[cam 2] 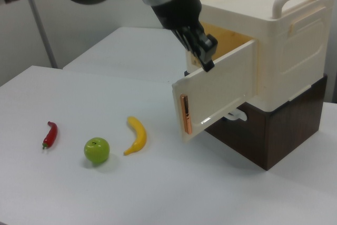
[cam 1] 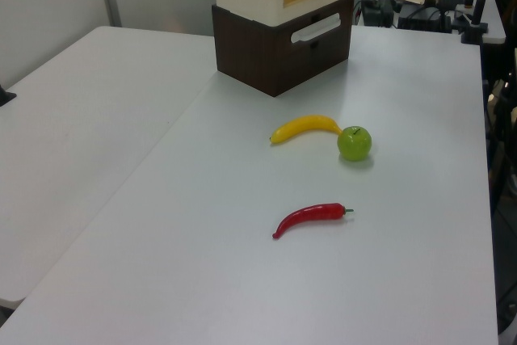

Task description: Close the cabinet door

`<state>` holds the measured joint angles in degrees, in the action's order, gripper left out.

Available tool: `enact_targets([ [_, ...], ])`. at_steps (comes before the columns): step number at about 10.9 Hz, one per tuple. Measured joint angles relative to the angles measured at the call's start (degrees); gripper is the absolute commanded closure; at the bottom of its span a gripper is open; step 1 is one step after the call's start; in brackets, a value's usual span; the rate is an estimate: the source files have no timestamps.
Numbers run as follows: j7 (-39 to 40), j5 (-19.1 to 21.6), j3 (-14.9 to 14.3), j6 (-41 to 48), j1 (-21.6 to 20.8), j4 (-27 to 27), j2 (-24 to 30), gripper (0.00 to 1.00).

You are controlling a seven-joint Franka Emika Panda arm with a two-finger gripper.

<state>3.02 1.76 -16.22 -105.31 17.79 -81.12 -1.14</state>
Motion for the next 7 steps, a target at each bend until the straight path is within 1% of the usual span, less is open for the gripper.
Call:
enact_targets([
  [2,1.07,0.16,-0.26,0.05,0.01,-0.79,-0.89,1.00],
  [3,1.36,1.02,-0.27,0.08,0.01,-1.02,-1.21,1.00],
  [7,1.97,6.84,0.07,0.08,-0.40,-1.59,-1.79,1.00],
])
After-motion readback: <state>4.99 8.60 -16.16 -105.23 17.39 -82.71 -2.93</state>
